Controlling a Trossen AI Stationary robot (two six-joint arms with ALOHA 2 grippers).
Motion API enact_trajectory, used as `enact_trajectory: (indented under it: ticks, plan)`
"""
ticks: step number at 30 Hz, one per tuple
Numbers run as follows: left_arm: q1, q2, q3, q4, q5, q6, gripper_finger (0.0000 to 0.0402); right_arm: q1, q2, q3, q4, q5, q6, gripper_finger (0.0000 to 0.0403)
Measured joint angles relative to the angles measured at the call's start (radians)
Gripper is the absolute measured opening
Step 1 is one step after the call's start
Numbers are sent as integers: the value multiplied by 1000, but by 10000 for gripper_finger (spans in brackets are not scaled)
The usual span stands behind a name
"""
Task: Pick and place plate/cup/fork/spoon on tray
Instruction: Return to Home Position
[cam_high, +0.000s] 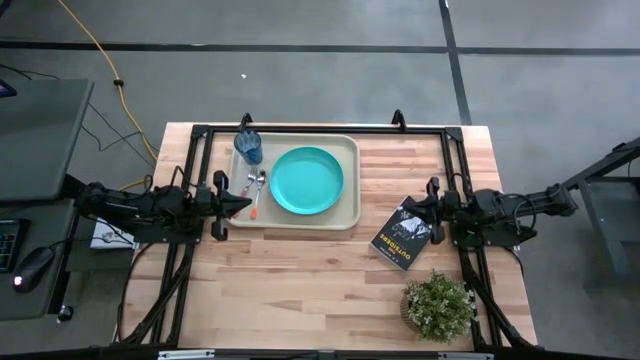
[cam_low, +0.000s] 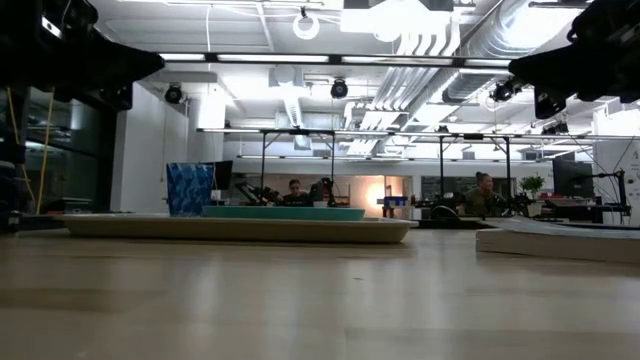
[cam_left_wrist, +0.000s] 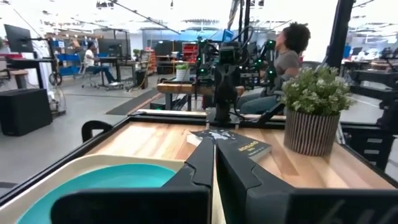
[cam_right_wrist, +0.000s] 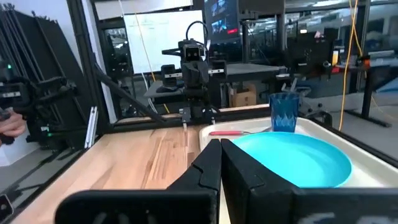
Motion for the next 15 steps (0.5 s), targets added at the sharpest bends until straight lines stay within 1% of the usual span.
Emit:
enact_trajectory:
  ticks: [6,11,15]
  plan:
    - [0,0,0,-30,-12,-5,0,26,0,0,-3,47,-41,0]
    - [0,0,0,-66,-13,-5,0,26,0,0,-52,22,13,0]
    - [0,0,0,-71,-14,-4,0,26,0,-1,-56,-2,61,0]
